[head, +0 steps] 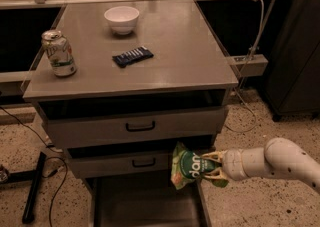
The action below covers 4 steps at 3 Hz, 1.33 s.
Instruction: Pick green rice chip bag from bottom drawer and place on counter
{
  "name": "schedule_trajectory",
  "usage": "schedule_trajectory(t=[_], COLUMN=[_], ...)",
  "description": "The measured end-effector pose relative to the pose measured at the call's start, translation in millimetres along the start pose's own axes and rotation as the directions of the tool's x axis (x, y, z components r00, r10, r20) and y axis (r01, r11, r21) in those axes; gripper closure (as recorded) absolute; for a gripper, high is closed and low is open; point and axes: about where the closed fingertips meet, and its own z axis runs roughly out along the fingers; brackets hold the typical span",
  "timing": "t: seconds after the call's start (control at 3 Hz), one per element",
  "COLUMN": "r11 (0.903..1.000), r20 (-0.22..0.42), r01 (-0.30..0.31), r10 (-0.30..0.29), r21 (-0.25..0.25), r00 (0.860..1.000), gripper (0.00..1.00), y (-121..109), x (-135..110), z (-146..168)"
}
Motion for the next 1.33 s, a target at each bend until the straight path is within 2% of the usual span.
schedule_trajectory(t=[0.33,0.67,1.0,1.33], r11=[1.0,0.998,0.9822,0.9581], r20=[-0.003,-0.02,-0.027,-0.037], r01=[0.001,0.061,0.176,0.268], r10=[-0.001,-0.06,-0.174,-0.266], r21=[-0.002,0.02,0.067,0.1], r00=[1.0,0.998,0.984,0.963], gripper=[1.0,1.0,1.0,1.0], y=[1,0,-10,-34], x=[-1,-27,-82,-136], z=[0,-31,-92,-144])
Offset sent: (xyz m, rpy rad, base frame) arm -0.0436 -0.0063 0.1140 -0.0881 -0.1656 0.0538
